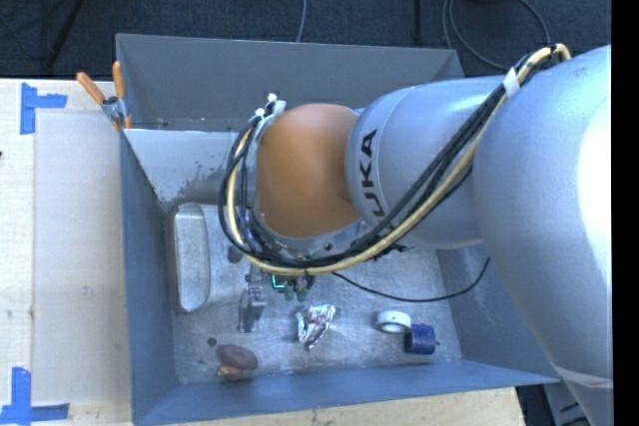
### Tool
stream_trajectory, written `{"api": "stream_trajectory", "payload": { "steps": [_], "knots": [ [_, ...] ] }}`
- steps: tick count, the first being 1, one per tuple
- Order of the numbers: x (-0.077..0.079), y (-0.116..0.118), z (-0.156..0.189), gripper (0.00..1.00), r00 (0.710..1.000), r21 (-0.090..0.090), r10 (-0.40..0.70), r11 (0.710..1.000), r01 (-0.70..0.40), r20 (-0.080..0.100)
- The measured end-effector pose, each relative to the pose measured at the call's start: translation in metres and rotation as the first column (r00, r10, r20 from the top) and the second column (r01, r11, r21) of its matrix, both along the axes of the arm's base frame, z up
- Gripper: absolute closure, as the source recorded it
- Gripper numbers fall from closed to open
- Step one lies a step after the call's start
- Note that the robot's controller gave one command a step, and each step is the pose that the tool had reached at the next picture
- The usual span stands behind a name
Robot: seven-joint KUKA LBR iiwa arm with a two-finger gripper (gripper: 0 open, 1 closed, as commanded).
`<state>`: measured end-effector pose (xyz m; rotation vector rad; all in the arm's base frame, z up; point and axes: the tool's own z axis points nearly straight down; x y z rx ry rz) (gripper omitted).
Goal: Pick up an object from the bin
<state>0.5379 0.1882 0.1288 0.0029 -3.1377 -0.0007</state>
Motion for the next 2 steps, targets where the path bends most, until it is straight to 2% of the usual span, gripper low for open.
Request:
{"api": "stream_trajectory", "payload": {
  "steps": [1,2],
  "knots": [
    [0.0313,-0.0765,-0.0322,0.00,0.995,0.001,-0.096,0.995,0.096,0.002],
    [0.0316,-0.0792,-0.0326,1.00,0.995,0.000,-0.102,0.995,0.102,0.002]
  ]
}}
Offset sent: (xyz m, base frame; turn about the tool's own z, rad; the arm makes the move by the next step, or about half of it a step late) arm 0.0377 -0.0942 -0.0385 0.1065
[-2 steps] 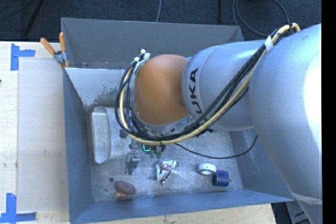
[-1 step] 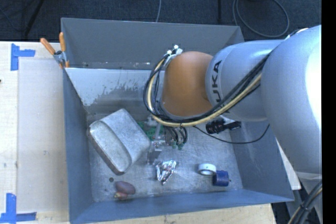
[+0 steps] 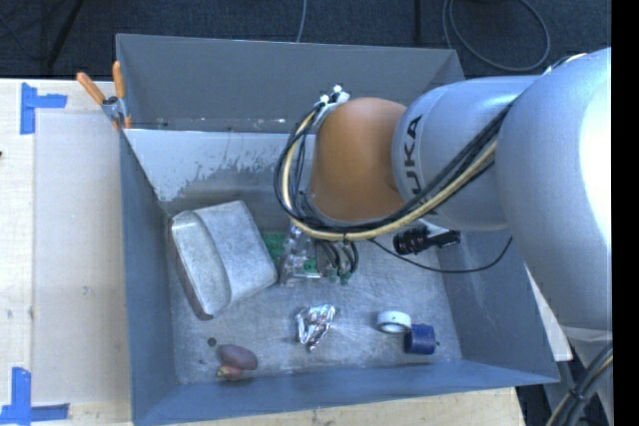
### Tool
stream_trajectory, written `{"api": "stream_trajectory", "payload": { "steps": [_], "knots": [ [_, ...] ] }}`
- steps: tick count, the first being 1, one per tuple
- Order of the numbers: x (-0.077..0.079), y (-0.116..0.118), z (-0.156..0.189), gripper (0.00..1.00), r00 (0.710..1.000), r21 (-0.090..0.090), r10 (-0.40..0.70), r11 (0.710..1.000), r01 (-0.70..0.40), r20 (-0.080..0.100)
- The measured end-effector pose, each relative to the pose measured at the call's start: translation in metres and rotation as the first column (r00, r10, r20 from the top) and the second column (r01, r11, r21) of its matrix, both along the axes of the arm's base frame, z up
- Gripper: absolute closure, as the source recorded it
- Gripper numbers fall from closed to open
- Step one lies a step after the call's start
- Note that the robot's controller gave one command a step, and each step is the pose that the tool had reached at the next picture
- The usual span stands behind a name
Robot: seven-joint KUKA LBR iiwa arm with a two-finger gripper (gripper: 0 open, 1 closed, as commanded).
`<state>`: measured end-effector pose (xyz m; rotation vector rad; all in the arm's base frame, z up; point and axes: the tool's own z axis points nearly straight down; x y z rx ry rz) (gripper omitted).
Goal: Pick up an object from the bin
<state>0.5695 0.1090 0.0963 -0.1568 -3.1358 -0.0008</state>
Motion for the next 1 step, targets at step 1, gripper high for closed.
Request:
{"api": "stream_trajectory", "payload": {
  "steps": [1],
  "knots": [
    [0.0067,-0.0063,0.1550,1.00,0.995,0.000,0.098,0.995,-0.098,0.011]
  ]
}}
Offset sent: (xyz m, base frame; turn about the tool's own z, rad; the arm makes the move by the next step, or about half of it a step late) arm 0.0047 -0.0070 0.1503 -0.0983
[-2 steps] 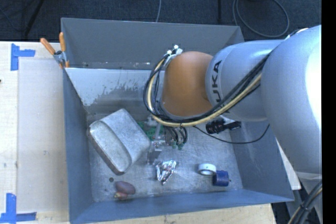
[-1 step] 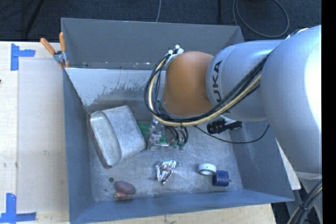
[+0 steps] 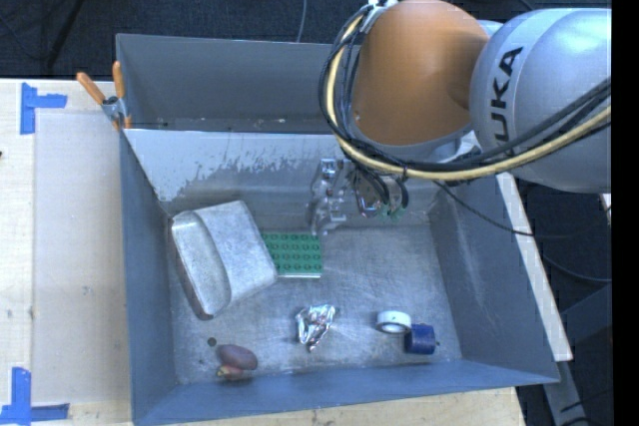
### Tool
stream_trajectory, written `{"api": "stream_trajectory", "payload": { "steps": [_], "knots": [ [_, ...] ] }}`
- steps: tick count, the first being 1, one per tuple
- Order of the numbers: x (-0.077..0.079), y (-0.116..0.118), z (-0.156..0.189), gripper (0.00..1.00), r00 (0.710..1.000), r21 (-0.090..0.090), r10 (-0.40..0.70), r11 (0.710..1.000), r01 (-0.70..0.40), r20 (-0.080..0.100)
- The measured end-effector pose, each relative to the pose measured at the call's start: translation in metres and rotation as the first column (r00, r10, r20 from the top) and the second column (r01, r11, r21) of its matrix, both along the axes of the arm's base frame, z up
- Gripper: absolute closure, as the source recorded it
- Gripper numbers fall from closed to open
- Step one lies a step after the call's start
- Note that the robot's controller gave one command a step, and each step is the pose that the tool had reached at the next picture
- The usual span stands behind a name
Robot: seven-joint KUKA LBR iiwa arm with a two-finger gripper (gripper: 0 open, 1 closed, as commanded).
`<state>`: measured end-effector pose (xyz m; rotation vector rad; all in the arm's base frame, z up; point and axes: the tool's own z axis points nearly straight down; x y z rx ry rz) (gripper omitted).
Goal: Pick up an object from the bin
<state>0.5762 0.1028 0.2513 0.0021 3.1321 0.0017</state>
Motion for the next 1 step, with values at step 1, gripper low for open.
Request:
{"api": "stream_trajectory", "payload": {
  "steps": [1],
  "knots": [
    [-0.0015,-0.0006,-0.0051,0.00,1.000,-0.001,-0.003,1.000,0.003,-0.009]
  ]
}}
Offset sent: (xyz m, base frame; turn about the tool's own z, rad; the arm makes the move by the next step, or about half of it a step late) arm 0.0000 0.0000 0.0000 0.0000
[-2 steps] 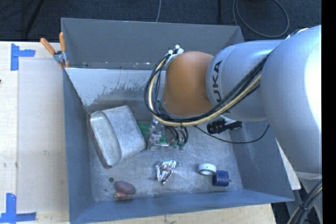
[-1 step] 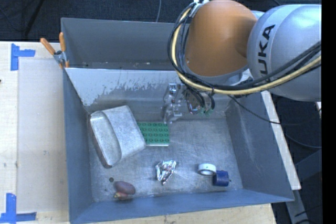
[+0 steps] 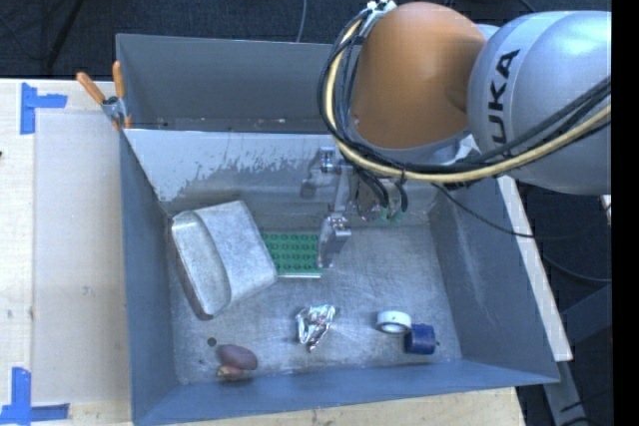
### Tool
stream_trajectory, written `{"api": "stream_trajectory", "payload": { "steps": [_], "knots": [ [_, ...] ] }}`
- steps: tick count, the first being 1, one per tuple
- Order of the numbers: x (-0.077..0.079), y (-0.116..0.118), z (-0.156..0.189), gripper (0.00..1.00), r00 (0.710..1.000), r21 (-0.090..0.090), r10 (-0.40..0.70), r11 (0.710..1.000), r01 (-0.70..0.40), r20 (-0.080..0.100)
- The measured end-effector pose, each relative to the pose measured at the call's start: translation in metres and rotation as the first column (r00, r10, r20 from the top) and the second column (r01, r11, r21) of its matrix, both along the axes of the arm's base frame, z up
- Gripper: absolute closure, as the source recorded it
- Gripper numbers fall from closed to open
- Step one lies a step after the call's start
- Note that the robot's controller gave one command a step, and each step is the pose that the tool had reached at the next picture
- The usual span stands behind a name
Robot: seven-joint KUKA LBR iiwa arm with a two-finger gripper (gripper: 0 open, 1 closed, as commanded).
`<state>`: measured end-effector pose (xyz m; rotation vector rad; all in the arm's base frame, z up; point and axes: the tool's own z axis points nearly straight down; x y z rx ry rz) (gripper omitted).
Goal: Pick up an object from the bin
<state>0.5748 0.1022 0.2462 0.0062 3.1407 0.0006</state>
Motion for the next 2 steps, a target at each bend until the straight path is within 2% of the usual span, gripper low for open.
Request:
{"api": "stream_trajectory", "payload": {
  "steps": [1,2],
  "knots": [
    [0.024,-0.023,-0.129,0.00,0.991,-0.003,-0.132,0.991,0.132,-0.008],
    [0.037,-0.013,-0.171,0.00,0.977,0.000,-0.212,0.977,0.212,-0.003]
  ]
}}
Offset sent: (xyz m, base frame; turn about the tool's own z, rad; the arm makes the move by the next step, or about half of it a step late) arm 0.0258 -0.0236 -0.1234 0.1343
